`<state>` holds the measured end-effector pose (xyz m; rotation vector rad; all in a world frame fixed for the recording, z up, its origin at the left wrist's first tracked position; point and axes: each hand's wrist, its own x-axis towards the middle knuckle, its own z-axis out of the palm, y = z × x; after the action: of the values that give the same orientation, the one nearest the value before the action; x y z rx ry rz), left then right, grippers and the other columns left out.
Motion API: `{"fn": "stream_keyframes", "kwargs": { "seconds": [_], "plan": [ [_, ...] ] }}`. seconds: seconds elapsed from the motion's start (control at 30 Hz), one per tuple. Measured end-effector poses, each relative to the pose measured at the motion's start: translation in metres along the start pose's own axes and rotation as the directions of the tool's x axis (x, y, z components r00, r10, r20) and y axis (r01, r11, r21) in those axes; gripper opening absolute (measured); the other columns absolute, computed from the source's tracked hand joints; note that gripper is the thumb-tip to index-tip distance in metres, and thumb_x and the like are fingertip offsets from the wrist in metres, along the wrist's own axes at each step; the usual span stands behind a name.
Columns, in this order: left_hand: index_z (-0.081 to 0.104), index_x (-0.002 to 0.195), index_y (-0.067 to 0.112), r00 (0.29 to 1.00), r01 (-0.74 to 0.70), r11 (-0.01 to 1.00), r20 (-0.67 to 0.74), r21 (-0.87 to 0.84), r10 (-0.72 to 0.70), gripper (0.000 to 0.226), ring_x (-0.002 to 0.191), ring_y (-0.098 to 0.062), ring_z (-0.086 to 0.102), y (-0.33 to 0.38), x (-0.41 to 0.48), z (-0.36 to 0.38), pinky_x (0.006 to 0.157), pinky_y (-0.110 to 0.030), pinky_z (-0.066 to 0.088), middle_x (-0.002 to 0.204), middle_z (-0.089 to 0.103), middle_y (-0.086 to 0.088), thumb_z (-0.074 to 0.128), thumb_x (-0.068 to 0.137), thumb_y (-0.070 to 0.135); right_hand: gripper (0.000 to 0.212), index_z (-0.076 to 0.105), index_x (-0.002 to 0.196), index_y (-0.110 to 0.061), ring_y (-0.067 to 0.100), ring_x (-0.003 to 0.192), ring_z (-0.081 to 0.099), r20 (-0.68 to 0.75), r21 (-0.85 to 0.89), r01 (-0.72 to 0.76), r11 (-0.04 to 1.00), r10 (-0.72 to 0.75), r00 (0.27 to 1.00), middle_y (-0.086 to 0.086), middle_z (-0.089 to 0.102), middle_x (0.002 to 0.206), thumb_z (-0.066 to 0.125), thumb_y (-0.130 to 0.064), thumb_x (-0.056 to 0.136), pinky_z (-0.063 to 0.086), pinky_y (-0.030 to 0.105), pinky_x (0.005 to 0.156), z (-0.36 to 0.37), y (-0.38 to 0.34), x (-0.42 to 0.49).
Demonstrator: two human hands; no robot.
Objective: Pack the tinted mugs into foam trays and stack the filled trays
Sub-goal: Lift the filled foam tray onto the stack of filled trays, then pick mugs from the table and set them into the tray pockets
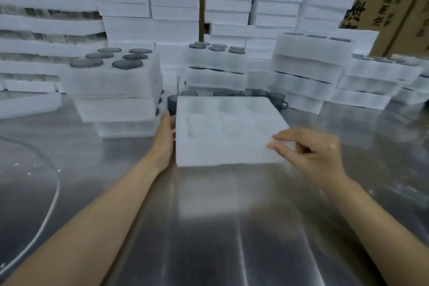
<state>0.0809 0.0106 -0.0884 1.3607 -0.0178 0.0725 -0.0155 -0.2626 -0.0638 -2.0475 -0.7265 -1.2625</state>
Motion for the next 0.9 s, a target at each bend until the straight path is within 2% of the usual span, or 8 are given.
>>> {"fn": "stream_keyframes", "kwargs": {
  "seconds": [0.1, 0.2, 0.37, 0.47, 0.53, 0.63, 0.77, 0.9],
  "plan": [
    [0.07, 0.089, 0.041, 0.999, -0.021, 0.995, 0.031, 0.094, 0.019, 0.04, 0.086, -0.008, 0.066, 0.0, -0.004, 0.002, 0.072, -0.025, 0.052, 0.09, 0.071, 0.015, 0.033, 0.103, 0.044, 0.021, 0.072, 0.083, -0.02, 0.006, 0.041, 0.038, -0.121, 0.229, -0.231, 0.946, 0.263, 0.957, -0.027, 0.068, 0.072, 0.056, -0.029, 0.092, 0.026, 0.016, 0.043, -0.006, 0.002, 0.004],
    [0.051, 0.135, 0.028, 1.0, 0.008, 0.989, 0.022, 0.147, -0.011, 0.043, 0.125, -0.016, 0.05, 0.0, -0.006, 0.003, 0.109, -0.036, 0.036, 0.136, 0.053, 0.012, 0.035, 0.101, 0.049, 0.029, 0.068, 0.084, -0.017, 0.02, 0.033, 0.025, -0.244, 0.435, -0.429, 0.792, 0.562, 0.791, -0.012, 0.071, 0.068, 0.043, -0.026, 0.096, 0.021, 0.025, 0.035, -0.005, 0.03, 0.007],
    [0.036, 0.147, 0.024, 0.979, -0.062, 0.952, 0.206, 0.301, -0.001, 0.064, 0.136, -0.007, 0.034, 0.001, -0.007, 0.001, 0.116, -0.034, 0.025, 0.151, 0.033, 0.012, 0.059, 0.088, 0.037, 0.028, 0.069, 0.091, -0.005, 0.006, 0.032, 0.039, -0.151, 0.207, -0.724, 0.658, 0.752, 0.641, -0.009, 0.069, 0.072, 0.043, -0.012, 0.096, 0.033, 0.016, 0.04, 0.011, 0.101, -0.004],
    [0.036, 0.146, 0.028, 0.973, -0.133, 0.922, 0.224, 0.365, 0.051, 0.063, 0.13, 0.002, 0.038, -0.003, -0.004, 0.0, 0.113, -0.03, 0.03, 0.145, 0.032, 0.017, 0.062, 0.089, 0.028, 0.024, 0.069, 0.095, -0.005, 0.001, 0.043, 0.055, -0.165, 0.074, -0.748, 0.659, 0.748, 0.643, 0.005, 0.067, 0.082, 0.045, -0.012, 0.094, 0.039, 0.012, 0.047, 0.028, 0.133, 0.011],
    [0.042, 0.141, 0.035, 0.979, -0.153, 0.916, 0.185, 0.37, 0.088, 0.051, 0.124, 0.007, 0.041, -0.004, -0.003, 0.0, 0.112, -0.031, 0.031, 0.141, 0.038, 0.019, 0.059, 0.094, 0.025, 0.025, 0.067, 0.108, -0.006, 0.014, 0.075, 0.066, -0.148, -0.076, -0.729, 0.68, 0.716, 0.683, 0.015, 0.065, 0.102, 0.047, -0.009, 0.093, 0.051, 0.023, 0.073, 0.04, 0.152, 0.021],
    [0.053, 0.134, 0.035, 0.982, -0.161, 0.912, 0.154, 0.378, 0.11, 0.042, 0.128, -0.003, 0.046, -0.006, -0.002, 0.001, 0.114, -0.035, 0.034, 0.136, 0.052, 0.02, 0.059, 0.092, 0.039, 0.043, 0.049, 0.134, -0.006, 0.035, 0.108, 0.055, -0.023, -0.331, -0.662, 0.672, 0.696, 0.718, 0.017, 0.038, 0.141, 0.046, -0.001, 0.091, 0.044, 0.039, 0.096, 0.06, 0.177, 0.031],
    [0.059, 0.126, 0.039, 0.967, -0.199, 0.888, 0.229, 0.414, 0.109, 0.049, 0.122, 0.002, 0.052, -0.006, -0.006, 0.004, 0.112, -0.034, 0.037, 0.127, 0.06, 0.023, 0.054, 0.084, 0.064, 0.061, 0.028, 0.149, -0.016, 0.039, 0.134, 0.029, 0.135, -0.534, -0.533, 0.656, 0.689, 0.712, 0.015, 0.011, 0.157, 0.045, -0.004, 0.091, 0.042, 0.05, 0.1, 0.08, 0.201, 0.042],
    [0.055, 0.126, 0.046, 0.927, -0.221, 0.895, 0.368, 0.389, 0.069, 0.042, 0.117, 0.001, 0.056, -0.009, -0.009, 0.003, 0.105, -0.029, 0.039, 0.13, 0.057, 0.024, 0.049, 0.084, 0.041, 0.058, 0.027, 0.149, -0.017, 0.039, 0.139, 0.021, 0.219, -0.635, -0.463, 0.619, 0.719, 0.66, 0.014, 0.004, 0.159, 0.05, -0.017, 0.096, 0.039, 0.052, 0.103, 0.088, 0.217, 0.051]
  ]
}}
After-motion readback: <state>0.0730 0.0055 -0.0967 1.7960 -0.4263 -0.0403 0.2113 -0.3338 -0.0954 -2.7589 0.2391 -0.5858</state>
